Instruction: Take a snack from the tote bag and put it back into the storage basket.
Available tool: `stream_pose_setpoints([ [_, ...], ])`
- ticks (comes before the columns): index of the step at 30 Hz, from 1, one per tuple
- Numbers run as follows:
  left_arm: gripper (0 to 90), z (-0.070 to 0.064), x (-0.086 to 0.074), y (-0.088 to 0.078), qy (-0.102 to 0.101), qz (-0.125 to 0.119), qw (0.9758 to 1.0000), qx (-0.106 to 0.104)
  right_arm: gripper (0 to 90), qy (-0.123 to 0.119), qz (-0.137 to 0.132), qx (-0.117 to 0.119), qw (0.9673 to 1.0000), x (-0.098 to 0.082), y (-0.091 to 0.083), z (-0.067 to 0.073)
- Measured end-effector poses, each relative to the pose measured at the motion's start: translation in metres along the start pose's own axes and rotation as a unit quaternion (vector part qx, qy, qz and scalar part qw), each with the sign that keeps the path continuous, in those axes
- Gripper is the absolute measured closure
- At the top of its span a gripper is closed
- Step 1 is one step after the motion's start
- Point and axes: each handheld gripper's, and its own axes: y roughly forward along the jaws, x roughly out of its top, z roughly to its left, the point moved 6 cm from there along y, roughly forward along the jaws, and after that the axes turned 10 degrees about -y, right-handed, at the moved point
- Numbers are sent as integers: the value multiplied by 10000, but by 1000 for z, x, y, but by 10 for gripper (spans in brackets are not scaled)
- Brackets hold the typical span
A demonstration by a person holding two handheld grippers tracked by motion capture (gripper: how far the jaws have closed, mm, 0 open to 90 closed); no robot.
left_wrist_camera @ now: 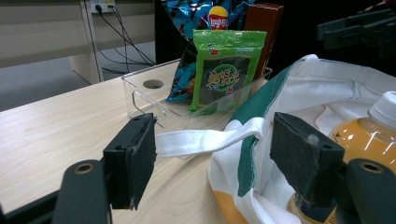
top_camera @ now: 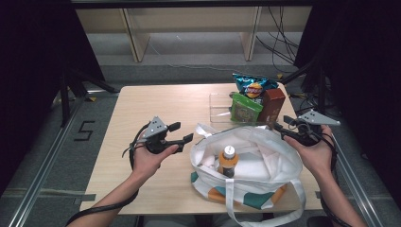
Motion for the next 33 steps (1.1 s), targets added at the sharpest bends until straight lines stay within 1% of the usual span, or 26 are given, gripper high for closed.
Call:
stream_pose_setpoints([
  [1,308,0,0,0,3,5,10000,2,500,-34,6,13,10000,-1,0,-1],
  [2,309,0,0,0,-3,2,10000,2,499,-12,99,73,9999,-2,-1,0],
  [4,309,0,0,0,-8,0,10000,-12,500,35,-2,0,10000,-2,0,-1],
  [6,309,0,0,0,-24,-12,10000,-20,500,108,35,25,9999,-1,-1,0],
  [7,309,0,0,-1,-13,-10,10000,-23,500,68,84,101,9999,-1,-2,-1],
  [8,309,-1,0,0,-19,-37,10000,-62,500,-60,65,49,9999,-1,-1,-3],
  [9,309,-1,0,-1,-16,-45,10000,-70,500,-103,26,-13,9999,0,-1,-4],
  [11,309,-1,1,-2,2,-15,10000,-28,500,-16,15,-14,10000,0,-2,-2],
  [12,309,-1,1,-2,6,-22,10000,-29,500,92,9,-25,10000,1,-2,-1],
  [13,309,-2,2,-2,-3,-22,10000,-20,500,53,122,49,9999,0,-4,-1],
  [15,308,-4,4,-1,-38,-74,10000,-55,498,-75,-10,-7,10000,0,-4,-3],
  [16,308,-5,4,-2,-28,-67,10000,-54,496,-7,-50,-53,10000,0,-4,-3],
  [17,309,-6,5,-2,-16,-94,9999,-105,494,-71,7,-1,10000,0,-5,-4],
  [18,308,-7,6,-3,3,-92,9999,-106,492,41,31,15,10000,-1,-5,-2],
  [21,306,-12,7,-4,-33,-111,9998,-186,490,73,4,-4,10000,0,-4,-3],
  [22,305,-13,7,-5,16,-105,9997,-204,490,49,-101,-65,9999,1,-3,-4],
  [23,305,-15,8,-6,17,-115,9997,-229,490,42,-80,-51,9999,1,-2,-4],
  [24,304,-17,9,-6,2,-127,9996,-236,489,108,-18,-2,9999,0,-3,-3],
  [25,304,-20,9,-7,13,-135,9996,-266,489,65,-27,65,10000,0,-2,-3],
  [26,303,-23,10,-8,40,-140,9995,-294,489,-47,-3,59,10000,-1,-1,-4],
  [27,303,-26,11,-8,51,-145,9993,-333,489,50,-14,80,10000,-1,-1,-2],
  [28,303,-30,12,-9,93,-160,9991,-389,489,-15,-35,40,10000,-2,0,-2],
  [29,305,-33,12,-9,55,-154,9989,-449,488,122,-11,83,9999,-3,0,1],
  [30,305,-37,12,-9,10,-155,9985,-521,488,61,15,140,9999,-4,0,2],
  [32,305,-42,11,-8,-21,-143,9982,-586,488,2,55,133,9999,-5,0,2],
  [33,306,-44,11,-8,93,-131,9978,-639,488,27,41,119,9999,-6,0,2],
])
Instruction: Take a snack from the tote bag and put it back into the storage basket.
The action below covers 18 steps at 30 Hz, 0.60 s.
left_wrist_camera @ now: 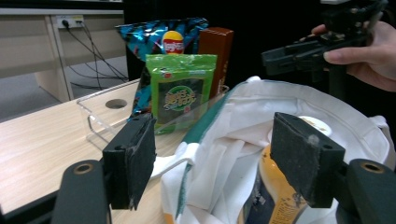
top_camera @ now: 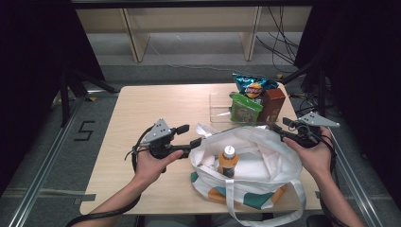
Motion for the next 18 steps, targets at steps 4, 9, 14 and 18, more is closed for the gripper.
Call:
stream_pose_setpoints([
  [4,308,-6,-1,1,17,18,10000,-80,487,40,-10,26,10000,-2,0,0],
  [9,309,-11,-1,5,48,53,9999,-140,485,181,-54,-13,9998,-2,-2,-1],
  [14,311,-16,-3,10,94,96,9997,-211,482,208,-85,-101,9997,-3,-5,-7],
  [18,311,-20,-5,13,91,124,9995,-278,476,309,-102,-182,9993,-5,-7,-12],
])
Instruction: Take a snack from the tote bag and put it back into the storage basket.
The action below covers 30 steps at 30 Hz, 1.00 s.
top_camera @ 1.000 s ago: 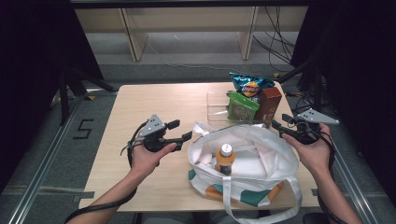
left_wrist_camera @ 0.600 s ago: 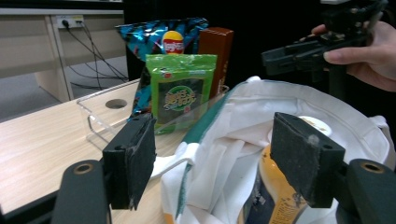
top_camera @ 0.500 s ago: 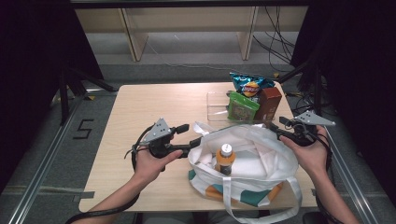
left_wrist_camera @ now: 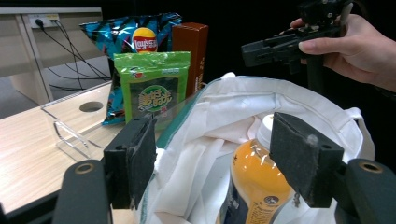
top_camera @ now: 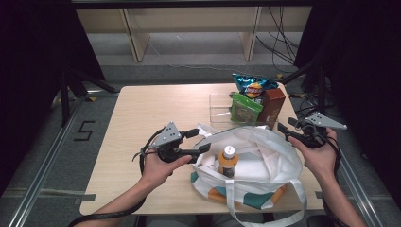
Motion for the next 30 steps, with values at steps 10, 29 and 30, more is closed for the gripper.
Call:
stream_pose_setpoints([
  [10,312,-5,-2,3,44,1,9999,-112,475,53,62,-90,9999,-2,-2,-3],
  [29,314,-14,-11,18,74,206,9995,-227,475,122,144,-101,9998,-4,-2,-4],
  [30,315,-14,-11,19,82,226,9995,-222,475,138,150,-100,9997,-4,-2,-3],
])
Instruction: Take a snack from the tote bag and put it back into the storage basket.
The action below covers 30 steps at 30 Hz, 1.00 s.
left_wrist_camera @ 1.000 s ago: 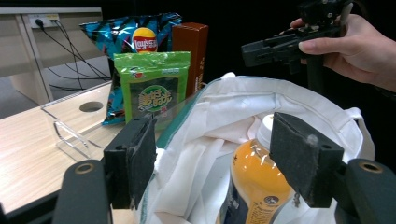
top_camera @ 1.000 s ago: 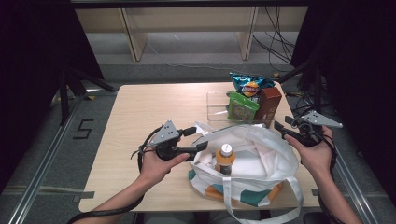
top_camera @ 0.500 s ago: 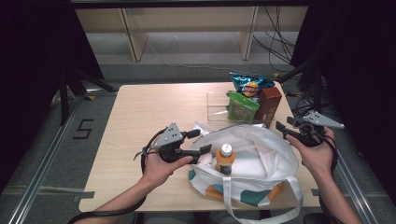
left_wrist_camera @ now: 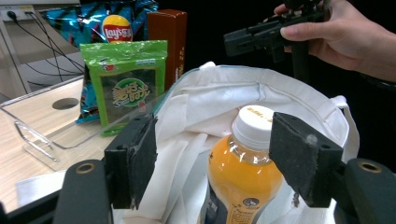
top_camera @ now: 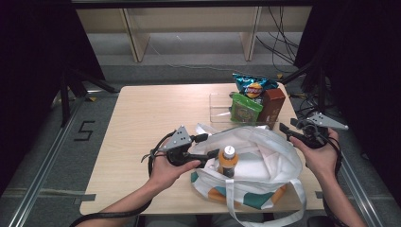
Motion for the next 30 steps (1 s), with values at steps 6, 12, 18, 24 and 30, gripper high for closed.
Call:
stream_pose_setpoints([
  [6,317,-4,-1,6,29,50,9999,-87,476,12,-40,28,10000,0,1,0],
  [12,320,-9,-4,12,92,134,9997,-180,476,7,-2,9,10000,0,0,0],
  [18,335,-11,-8,20,111,203,9995,-229,476,-34,-75,-30,10000,-1,2,0],
  [24,341,-14,-10,27,129,262,9991,-300,476,80,43,41,10000,-2,2,2],
  [30,349,-17,-13,36,223,305,9987,-353,476,-55,-27,4,10000,-2,2,0],
])
